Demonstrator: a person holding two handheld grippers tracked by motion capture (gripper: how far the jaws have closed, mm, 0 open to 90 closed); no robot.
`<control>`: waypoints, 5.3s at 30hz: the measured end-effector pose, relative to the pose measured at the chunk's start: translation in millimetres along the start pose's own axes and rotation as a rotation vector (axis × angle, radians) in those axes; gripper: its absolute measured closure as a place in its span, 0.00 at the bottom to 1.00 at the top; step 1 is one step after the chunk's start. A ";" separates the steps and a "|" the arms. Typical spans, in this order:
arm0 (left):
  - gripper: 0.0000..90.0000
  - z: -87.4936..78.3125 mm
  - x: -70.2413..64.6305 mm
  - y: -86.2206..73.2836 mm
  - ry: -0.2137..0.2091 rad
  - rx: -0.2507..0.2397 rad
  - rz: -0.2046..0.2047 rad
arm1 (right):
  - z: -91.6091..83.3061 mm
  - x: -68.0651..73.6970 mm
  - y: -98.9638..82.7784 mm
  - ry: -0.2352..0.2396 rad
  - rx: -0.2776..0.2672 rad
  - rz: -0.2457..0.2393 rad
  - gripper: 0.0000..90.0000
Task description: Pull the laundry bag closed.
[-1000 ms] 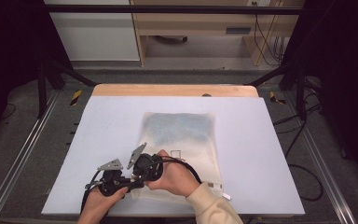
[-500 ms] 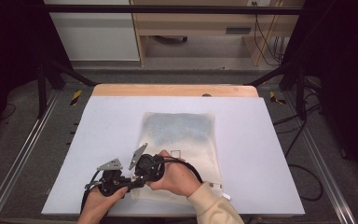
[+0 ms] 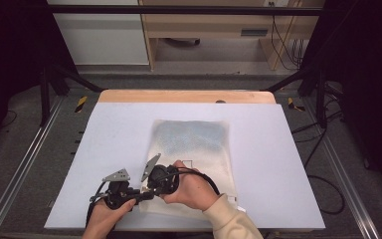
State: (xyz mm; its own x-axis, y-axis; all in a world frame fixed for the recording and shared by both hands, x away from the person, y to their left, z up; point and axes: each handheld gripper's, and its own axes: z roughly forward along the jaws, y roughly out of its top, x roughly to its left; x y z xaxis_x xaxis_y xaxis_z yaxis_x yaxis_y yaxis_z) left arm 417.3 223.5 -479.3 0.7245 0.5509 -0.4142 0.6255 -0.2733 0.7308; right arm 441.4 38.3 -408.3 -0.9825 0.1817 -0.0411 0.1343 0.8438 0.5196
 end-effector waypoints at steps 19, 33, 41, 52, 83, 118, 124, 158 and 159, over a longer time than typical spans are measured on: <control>0.95 -2.9 -1.1 1.3 -0.007 -0.020 0.002 | -2.2 -4.2 -9.0 -0.022 0.035 0.017 0.91; 0.95 -1.0 -1.4 -0.3 0.006 -0.007 0.006 | -1.3 -4.2 -9.3 -0.017 0.024 0.022 0.91; 0.95 -1.3 -2.5 0.1 0.006 -0.011 0.008 | -2.5 -4.1 -9.7 -0.018 0.023 0.027 0.91; 0.95 -0.8 -3.5 0.0 0.012 -0.006 0.012 | -1.6 -3.9 -10.3 -0.017 0.029 0.028 0.91; 0.95 -1.0 -5.7 0.9 0.003 -0.009 0.023 | -6.0 -6.8 -18.9 -0.011 0.035 0.041 0.91; 0.95 -0.7 -6.2 1.1 -0.015 -0.014 0.018 | -14.1 -11.3 -28.3 -0.013 0.045 0.064 0.91; 0.95 -0.7 -6.1 1.0 -0.015 -0.013 0.018 | -14.1 -11.6 -28.5 -0.014 0.042 0.064 0.91; 0.94 -0.7 -7.9 1.4 -0.010 -0.014 0.026 | -16.9 -12.3 -38.3 -0.027 0.042 0.084 0.91; 0.94 -0.6 -7.9 1.3 -0.010 -0.014 0.026 | -17.5 -12.7 -39.3 -0.029 0.043 0.087 0.91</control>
State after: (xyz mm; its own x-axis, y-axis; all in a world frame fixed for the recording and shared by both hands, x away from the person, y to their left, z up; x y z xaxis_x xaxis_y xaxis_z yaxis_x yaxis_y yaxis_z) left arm 412.2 219.3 -474.8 0.7433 0.5359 -0.4004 0.6025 -0.2763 0.7487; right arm 446.3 -6.0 -413.3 -0.9629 0.2690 -0.0222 0.2248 0.8449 0.4855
